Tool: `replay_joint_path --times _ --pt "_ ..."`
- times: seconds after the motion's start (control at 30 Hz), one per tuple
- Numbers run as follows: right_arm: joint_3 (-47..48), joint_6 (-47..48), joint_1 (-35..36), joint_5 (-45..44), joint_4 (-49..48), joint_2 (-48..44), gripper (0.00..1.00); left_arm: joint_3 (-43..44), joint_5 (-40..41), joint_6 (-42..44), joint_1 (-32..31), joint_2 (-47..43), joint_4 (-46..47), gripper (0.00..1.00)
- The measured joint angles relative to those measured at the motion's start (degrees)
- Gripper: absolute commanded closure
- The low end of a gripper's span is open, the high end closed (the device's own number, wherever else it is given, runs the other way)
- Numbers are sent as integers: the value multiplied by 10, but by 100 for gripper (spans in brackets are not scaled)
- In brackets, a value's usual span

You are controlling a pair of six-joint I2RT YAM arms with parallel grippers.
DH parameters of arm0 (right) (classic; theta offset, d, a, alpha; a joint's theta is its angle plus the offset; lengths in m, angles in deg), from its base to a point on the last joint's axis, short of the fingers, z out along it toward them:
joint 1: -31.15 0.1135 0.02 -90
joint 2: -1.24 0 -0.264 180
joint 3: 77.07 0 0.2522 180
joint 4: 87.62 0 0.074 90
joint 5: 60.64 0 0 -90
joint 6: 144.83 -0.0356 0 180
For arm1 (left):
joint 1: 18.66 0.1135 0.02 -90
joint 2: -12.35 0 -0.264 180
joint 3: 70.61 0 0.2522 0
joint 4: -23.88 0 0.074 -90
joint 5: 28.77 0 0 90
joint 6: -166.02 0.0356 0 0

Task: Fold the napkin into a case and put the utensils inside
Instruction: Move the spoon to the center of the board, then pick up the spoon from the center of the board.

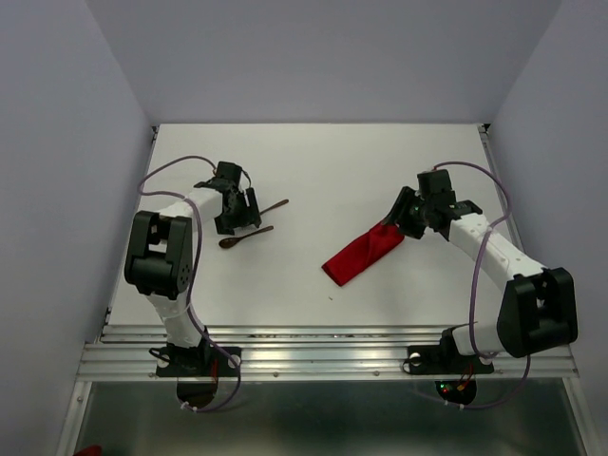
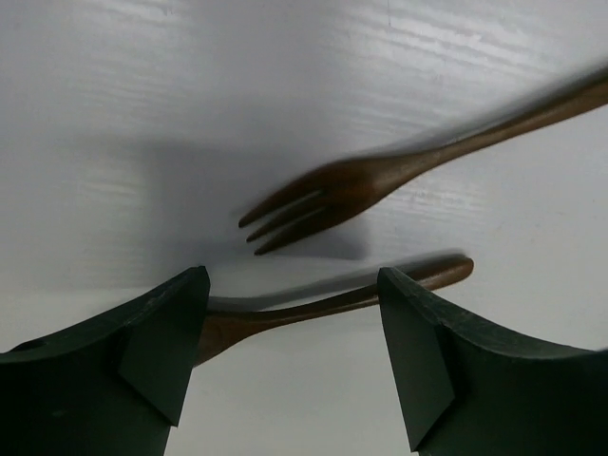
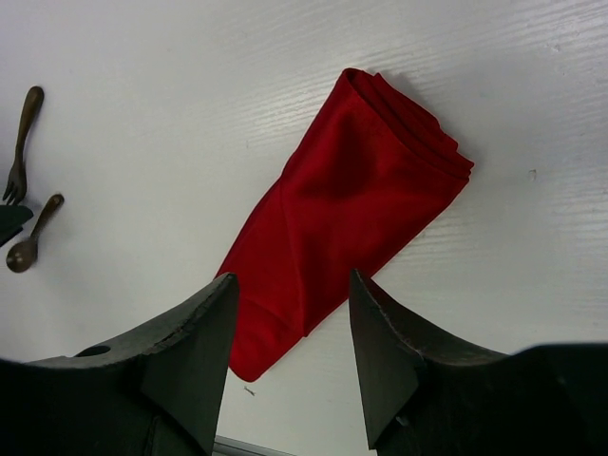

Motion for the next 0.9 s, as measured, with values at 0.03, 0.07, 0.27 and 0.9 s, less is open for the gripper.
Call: replay_joint_path --times 0.03,0.07,0.27,0.9 --pt "0 0 0 1 -2 1 44 -12 -4 -3 0 -10 0 17" --pt "0 0 0 2 -4 2 45 -19 -8 -7 0 -17 0 17" --pt "0 0 0 3 -9 13 44 -70 -23 -31 -4 -57 8 17" --pt "0 -4 22 2 -10 23 33 -95 20 -26 -83 -75 -4 44"
